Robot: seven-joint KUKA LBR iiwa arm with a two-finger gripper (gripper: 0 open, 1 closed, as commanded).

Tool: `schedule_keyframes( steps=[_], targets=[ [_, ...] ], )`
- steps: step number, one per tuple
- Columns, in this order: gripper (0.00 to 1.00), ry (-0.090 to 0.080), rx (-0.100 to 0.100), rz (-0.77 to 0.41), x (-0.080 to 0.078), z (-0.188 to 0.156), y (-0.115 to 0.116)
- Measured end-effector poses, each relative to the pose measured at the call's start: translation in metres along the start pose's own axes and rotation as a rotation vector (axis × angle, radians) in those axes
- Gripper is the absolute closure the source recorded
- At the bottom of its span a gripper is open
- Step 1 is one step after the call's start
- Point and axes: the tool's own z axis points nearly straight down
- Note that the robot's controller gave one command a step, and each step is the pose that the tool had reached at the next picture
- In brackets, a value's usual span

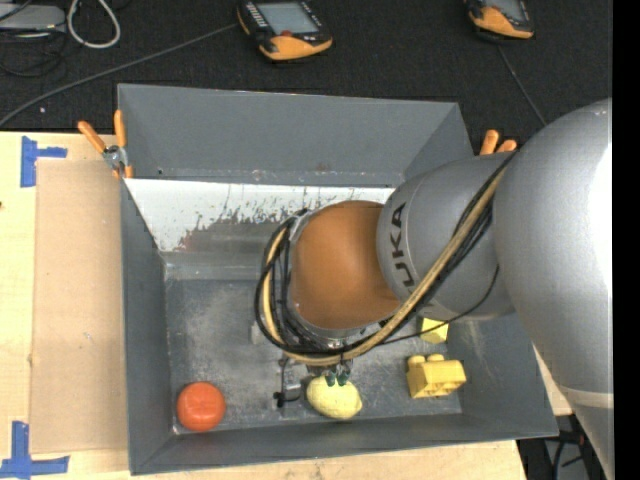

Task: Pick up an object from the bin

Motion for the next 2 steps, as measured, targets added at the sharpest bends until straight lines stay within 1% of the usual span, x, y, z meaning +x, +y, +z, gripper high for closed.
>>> schedule_keyframes(
  steps=[1,2],
  targets=[
    [0.0,0.009,0.001,0.055,-0.01,-0.057,-0.011],
    [0.0,0.0,0.001,0.043,-0.015,-0.048,-0.041]
  ],
)
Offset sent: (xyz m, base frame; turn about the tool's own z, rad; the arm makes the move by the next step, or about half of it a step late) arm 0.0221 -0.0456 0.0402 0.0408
